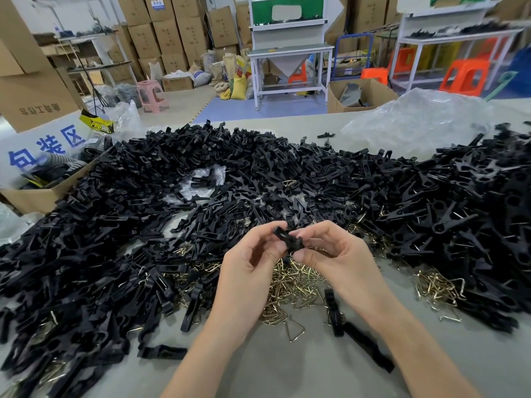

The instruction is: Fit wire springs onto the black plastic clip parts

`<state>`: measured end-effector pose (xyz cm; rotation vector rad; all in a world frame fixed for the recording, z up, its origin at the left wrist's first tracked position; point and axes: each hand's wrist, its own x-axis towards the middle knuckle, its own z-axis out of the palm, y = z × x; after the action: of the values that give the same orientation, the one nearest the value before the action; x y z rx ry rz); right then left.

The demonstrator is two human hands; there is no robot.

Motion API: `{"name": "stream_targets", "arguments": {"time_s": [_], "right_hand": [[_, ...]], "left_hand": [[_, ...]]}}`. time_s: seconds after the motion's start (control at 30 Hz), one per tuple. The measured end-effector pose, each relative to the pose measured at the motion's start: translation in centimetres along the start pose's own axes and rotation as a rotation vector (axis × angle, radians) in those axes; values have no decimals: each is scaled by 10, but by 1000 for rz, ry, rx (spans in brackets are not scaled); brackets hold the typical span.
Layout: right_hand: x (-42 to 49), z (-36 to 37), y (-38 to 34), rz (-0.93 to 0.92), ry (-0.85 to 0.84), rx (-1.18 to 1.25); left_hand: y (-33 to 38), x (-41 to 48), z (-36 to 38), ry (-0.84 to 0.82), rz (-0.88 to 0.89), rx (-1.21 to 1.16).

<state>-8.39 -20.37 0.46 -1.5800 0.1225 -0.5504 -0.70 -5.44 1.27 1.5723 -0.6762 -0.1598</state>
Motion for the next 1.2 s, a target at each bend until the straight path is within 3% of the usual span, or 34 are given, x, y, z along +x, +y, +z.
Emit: {"name": "stream_targets", "arguments": {"time_s": [0.2, 0.33, 0.43, 0.53, 1.03, 1.2], "right_hand": [[-1, 0, 3, 42, -6, 3], [0, 0, 3, 19, 21, 30], [0, 1, 4, 14, 64, -6], [0, 1, 2, -22, 117, -33], [0, -4, -5, -1, 106, 99], [1, -5, -6, 17, 100, 101]], "left_hand": [[2, 1, 1, 49, 22, -2], [-5, 0, -6, 78, 147, 467], [-10, -1, -12, -160, 234, 831], [-16, -2, -12, -375, 180, 1029], [-13, -3, -11, -241, 259, 979], [-12, -2, -11, -98, 281, 905]]}}
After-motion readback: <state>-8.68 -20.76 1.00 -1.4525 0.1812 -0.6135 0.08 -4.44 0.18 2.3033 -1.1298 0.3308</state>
